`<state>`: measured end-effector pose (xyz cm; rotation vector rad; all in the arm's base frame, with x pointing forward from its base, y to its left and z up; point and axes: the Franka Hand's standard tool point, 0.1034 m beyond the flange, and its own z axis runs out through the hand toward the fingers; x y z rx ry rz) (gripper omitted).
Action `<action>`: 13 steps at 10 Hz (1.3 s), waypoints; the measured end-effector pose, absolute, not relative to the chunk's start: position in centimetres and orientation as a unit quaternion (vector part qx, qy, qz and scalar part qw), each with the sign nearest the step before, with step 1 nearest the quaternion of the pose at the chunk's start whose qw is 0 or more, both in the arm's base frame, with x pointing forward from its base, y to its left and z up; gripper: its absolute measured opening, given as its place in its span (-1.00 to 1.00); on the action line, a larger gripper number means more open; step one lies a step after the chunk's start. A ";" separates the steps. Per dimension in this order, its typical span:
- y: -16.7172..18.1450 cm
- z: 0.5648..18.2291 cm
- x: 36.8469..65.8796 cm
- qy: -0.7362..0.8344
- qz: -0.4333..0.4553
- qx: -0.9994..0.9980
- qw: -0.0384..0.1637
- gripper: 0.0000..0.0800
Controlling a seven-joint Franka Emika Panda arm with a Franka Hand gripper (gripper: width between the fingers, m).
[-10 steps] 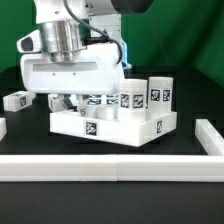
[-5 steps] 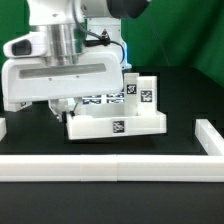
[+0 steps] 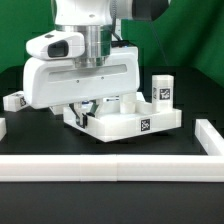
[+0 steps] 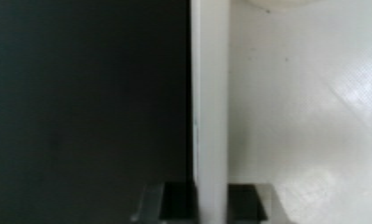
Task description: Assemble square table
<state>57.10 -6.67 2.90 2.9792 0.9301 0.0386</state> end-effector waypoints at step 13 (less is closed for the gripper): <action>2.2 3.2 65.9 0.717 0.042 0.687 0.106 -0.84</action>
Offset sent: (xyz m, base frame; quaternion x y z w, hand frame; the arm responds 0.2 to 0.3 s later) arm 0.0653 0.0319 0.0083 0.0235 -0.0615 -0.3731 0.9255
